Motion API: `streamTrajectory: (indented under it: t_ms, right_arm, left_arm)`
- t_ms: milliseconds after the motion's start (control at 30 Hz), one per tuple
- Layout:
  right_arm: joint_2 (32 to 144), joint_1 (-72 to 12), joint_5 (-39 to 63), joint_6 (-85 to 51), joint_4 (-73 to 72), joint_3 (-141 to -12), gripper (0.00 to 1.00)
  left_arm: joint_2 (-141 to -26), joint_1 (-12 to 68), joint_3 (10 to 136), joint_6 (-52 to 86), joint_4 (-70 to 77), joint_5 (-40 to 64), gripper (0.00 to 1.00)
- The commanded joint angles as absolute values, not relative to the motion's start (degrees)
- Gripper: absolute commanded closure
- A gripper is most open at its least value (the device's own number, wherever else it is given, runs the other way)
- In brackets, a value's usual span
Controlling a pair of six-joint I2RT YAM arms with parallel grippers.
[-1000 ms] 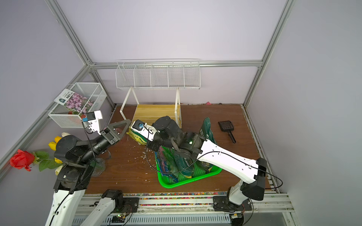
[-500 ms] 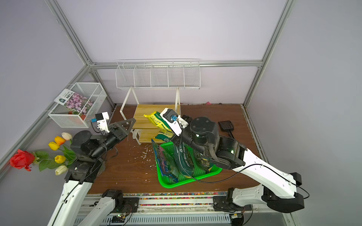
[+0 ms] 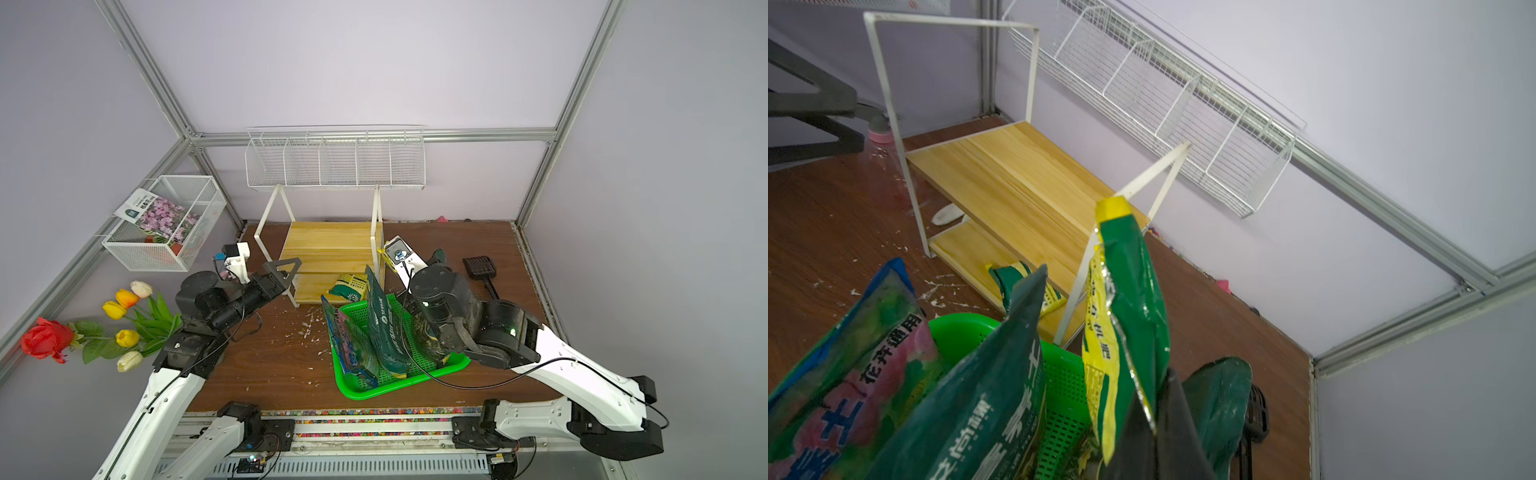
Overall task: Take down the fertilizer bag from the shelf
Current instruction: Place the fertilizer bag in the storage box.
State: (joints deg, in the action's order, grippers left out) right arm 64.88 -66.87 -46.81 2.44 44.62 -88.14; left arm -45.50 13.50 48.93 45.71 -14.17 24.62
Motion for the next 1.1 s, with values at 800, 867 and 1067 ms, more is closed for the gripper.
streamTrajectory:
  t_ms: [800,867,1067]
  right_arm:
    - [70.2,-60.6,-34.9,-29.7,51.0,-64.9,1.0]
    - [71.2,-59.4,-33.8,-30.0,49.3,-63.3,1.0]
    - [73.7,-58.2,-33.8,-31.2,45.5,-59.4,1.0]
  left_arm:
    - [-45.9,16.0,47.6,45.7,-14.5,21.6,0.0]
    - [-45.6,16.1,47.3,45.7,-14.7,21.4,0.0]
    - [-45.0,16.1,46.5,45.6,-15.3,20.6,0.0]
